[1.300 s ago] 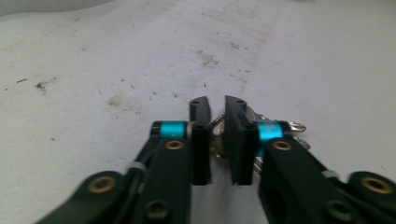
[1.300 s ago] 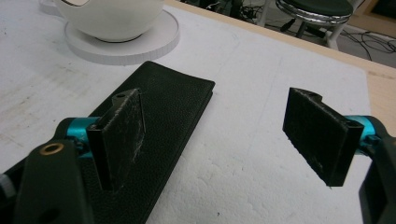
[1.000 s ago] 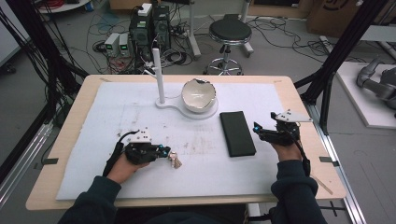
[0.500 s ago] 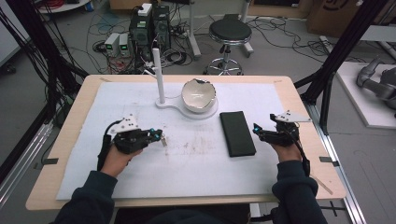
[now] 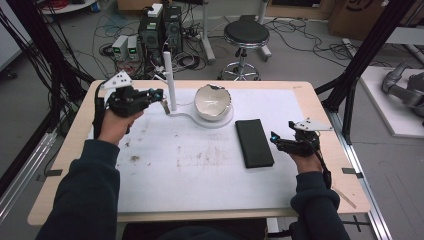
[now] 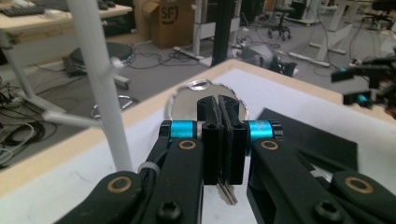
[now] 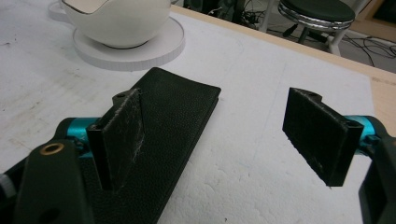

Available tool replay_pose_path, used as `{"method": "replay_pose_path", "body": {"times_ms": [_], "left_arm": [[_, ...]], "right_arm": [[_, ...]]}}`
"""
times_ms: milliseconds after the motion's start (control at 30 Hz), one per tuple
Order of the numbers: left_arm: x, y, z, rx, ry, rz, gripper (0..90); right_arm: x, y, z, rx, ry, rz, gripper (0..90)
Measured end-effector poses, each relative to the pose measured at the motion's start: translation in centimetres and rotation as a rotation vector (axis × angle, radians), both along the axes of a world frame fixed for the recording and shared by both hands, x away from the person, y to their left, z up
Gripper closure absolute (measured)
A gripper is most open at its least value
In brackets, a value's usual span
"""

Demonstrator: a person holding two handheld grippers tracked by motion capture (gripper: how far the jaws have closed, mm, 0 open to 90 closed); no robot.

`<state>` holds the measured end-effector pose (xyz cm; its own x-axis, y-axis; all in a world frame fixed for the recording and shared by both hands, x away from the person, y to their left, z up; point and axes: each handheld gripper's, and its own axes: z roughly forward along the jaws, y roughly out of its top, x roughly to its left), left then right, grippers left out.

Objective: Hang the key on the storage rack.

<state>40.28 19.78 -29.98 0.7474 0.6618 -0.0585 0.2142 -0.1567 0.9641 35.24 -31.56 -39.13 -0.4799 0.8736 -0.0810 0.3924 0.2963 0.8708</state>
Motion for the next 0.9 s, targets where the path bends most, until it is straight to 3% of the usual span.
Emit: {"method": "replay_pose_path", "body": {"times_ms": [133, 400, 733, 900], "left_arm": [[2.5, -0.3, 1.6, 0.001, -0.002, 0.031, 87.9], [5.4, -0.5, 2.6, 0.013, 0.02, 0.086, 87.9], [6.8, -0.5, 2.5, 0.037, 0.046, 0.139, 88.0], [7.1, -0.5, 2.2, 0.027, 0.051, 0.152, 87.9]], "right_arm": [[0.1, -0.1, 0.0, 0.003, -0.001, -0.001, 21.0], [0.1, -0.1, -0.1, 0.01, 0.0, 0.001, 21.0], [0.1, -0.2, -0.1, 0.013, 0.001, 0.004, 21.0], [0.1, -0.2, -0.1, 0.014, 0.004, 0.006, 21.0]]}}
